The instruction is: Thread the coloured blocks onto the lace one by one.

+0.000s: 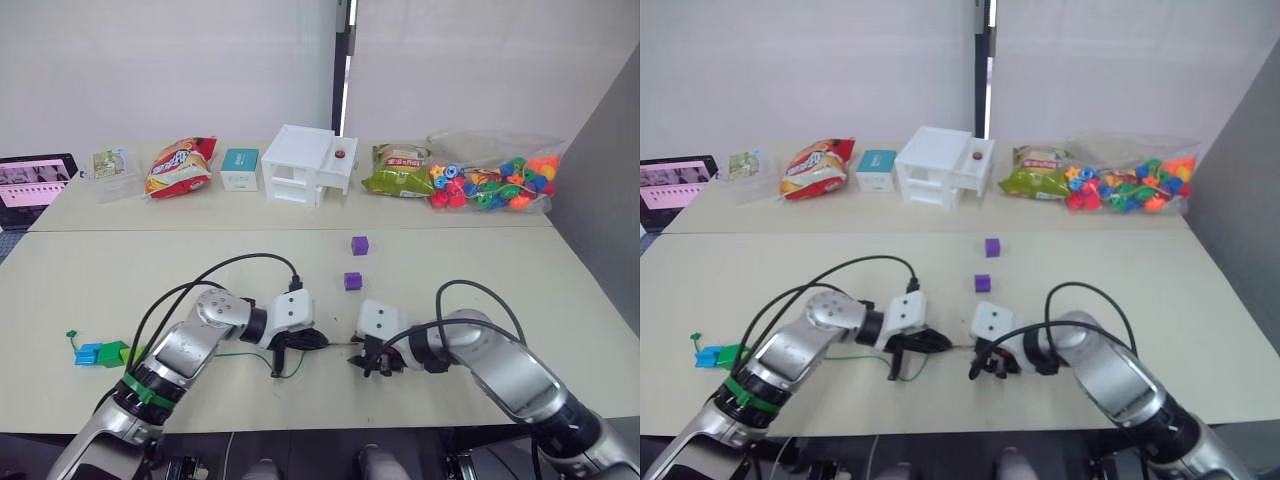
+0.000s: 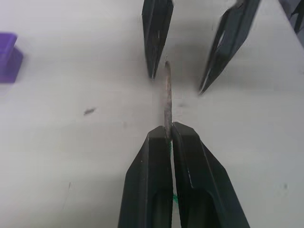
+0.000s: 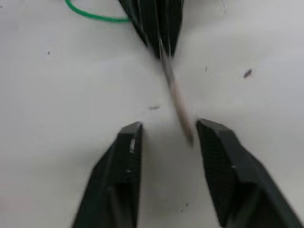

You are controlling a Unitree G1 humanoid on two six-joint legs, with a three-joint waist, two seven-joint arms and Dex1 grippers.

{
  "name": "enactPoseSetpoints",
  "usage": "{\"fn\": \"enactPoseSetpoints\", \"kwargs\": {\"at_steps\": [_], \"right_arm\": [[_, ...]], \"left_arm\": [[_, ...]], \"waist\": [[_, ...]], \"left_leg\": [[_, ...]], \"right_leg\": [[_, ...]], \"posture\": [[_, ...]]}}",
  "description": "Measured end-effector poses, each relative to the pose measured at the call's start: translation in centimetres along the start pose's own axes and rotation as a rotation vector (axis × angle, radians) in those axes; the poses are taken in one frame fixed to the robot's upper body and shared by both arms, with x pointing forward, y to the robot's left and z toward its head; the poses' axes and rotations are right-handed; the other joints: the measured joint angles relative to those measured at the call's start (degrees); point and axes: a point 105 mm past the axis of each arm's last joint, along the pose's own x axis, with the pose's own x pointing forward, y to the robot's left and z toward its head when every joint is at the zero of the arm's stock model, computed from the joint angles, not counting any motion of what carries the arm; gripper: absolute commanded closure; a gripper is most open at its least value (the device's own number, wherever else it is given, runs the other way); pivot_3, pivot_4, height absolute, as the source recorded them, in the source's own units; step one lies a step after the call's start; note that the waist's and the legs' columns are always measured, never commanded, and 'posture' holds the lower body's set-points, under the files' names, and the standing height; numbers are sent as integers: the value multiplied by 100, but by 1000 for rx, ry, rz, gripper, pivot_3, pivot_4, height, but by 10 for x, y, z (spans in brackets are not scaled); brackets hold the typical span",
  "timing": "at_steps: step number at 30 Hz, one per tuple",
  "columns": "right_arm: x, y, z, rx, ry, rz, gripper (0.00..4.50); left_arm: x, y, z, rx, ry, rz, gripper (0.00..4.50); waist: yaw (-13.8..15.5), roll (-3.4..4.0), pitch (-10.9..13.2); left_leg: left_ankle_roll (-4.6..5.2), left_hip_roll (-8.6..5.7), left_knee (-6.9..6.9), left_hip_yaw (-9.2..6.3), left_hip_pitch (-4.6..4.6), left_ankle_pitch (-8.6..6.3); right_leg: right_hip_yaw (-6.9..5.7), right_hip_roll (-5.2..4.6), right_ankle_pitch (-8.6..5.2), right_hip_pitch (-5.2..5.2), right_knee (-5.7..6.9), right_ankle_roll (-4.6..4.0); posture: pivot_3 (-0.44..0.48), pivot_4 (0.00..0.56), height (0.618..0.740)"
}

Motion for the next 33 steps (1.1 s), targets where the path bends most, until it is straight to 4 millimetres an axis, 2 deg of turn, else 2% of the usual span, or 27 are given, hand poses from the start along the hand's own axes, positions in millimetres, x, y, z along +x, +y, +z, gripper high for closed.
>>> {"fn": "enactPoseSetpoints", "kwargs": {"at_steps": [4,6,9,14,16,19,25,29,33], "right_arm": [[-12,-10,6,127,-84,-142,22],[-12,-12,4,212,-114,-213,22],[-1,-12,1,325,-140,-321,22],[11,-38,10,469,-236,-656,22],[16,-42,16,512,-280,-722,22],[32,-48,20,544,-302,-786,22],[46,-70,27,528,-332,-893,22],[60,-75,23,531,-320,-900,22],[61,-76,23,529,-335,-902,22]], "left_arm": [[-19,-3,-8,-40,23,30,4500],[-26,-5,-12,-57,42,50,4500],[-38,-6,-14,-93,48,83,4500],[-48,-10,-13,-131,51,112,4500],[-50,-10,-12,-135,48,121,4500],[-50,-13,-14,-147,58,123,4500],[-52,-18,-18,-158,71,121,4500],[-57,-21,-20,-171,68,127,4500],[-59,-23,-23,-168,72,128,4500]], "waist": [[4,0,0],[5,0,0],[-3,1,0],[-15,4,0],[-14,4,0],[-19,5,1],[-40,6,1],[-96,6,1],[-131,7,1]], "left_leg": [[0,1,0,-2,1,0],[0,0,0,-2,1,0],[-1,1,-2,0,1,0],[-5,2,-9,0,4,2],[-5,2,-9,0,4,2],[-5,2,-12,1,5,2],[-5,4,-22,2,10,3],[-5,4,-27,1,9,3],[-5,4,-28,1,9,2]], "right_leg": [[-1,1,0,2,1,0],[-1,1,0,2,1,1],[1,0,0,-2,2,0],[2,0,0,-6,4,0],[2,0,0,-5,4,0],[2,0,0,-6,3,0],[2,1,1,-8,5,-2],[3,0,1,-10,4,-2],[3,-1,1,-10,4,-2]], "posture": [[0,150,740],[0,150,740],[0,150,740],[0,150,740],[0,150,740],[0,150,740],[0,150,740],[0,150,740],[0,150,740]]}}
